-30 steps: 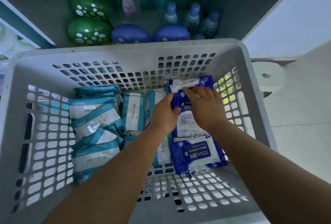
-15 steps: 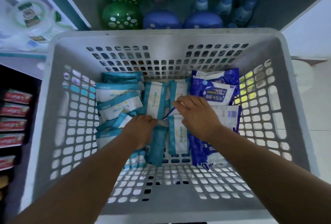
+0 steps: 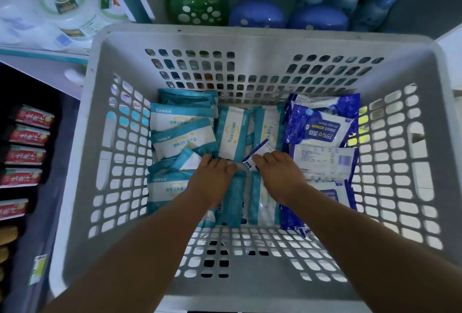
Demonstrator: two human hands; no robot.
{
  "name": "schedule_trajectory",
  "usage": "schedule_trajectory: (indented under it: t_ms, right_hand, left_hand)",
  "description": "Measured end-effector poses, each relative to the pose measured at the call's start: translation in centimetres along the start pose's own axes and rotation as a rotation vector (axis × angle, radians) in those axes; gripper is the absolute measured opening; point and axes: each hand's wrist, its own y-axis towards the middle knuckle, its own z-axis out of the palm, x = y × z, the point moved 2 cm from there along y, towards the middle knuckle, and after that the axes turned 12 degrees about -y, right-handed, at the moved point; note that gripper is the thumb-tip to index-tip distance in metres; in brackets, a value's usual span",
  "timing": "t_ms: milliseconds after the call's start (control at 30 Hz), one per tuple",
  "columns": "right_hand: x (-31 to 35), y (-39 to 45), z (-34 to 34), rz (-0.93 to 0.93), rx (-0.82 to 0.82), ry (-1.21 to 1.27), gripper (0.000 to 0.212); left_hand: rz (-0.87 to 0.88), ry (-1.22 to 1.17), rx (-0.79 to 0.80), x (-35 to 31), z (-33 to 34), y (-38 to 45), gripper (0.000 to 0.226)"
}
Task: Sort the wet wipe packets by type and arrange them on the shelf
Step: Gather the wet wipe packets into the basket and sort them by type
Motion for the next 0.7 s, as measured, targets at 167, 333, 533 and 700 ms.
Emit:
schedule_trajectory:
  t_ms: [167, 333, 533, 700]
  right_hand:
    - [-0.1, 0.0, 0.6, -0.014, 0.047, 0.003, 0.037]
    - [-0.6, 0.5, -0.5, -0.030, 0.065, 0.121, 0.014]
    - [-2.5, -0.2, -4.3, 0.129, -0.102, 0.453, 0.009]
    - [-4.0, -0.7, -7.5, 0.301, -0.210, 0.572, 0.011]
  left_hand:
    - [-0.015, -0.017, -0.035, 0.2, 0.0, 0.2, 0.052]
    - [0.001, -0.164, -0.048, 0.6, -1.2, 0.0, 0.039]
    - [-0.141, -0.679, -0.286, 2.6, -4.5, -2.0, 0.023]
    - [-0.443, -0.967, -0.488, 4.0, -6.6, -4.4, 0.011]
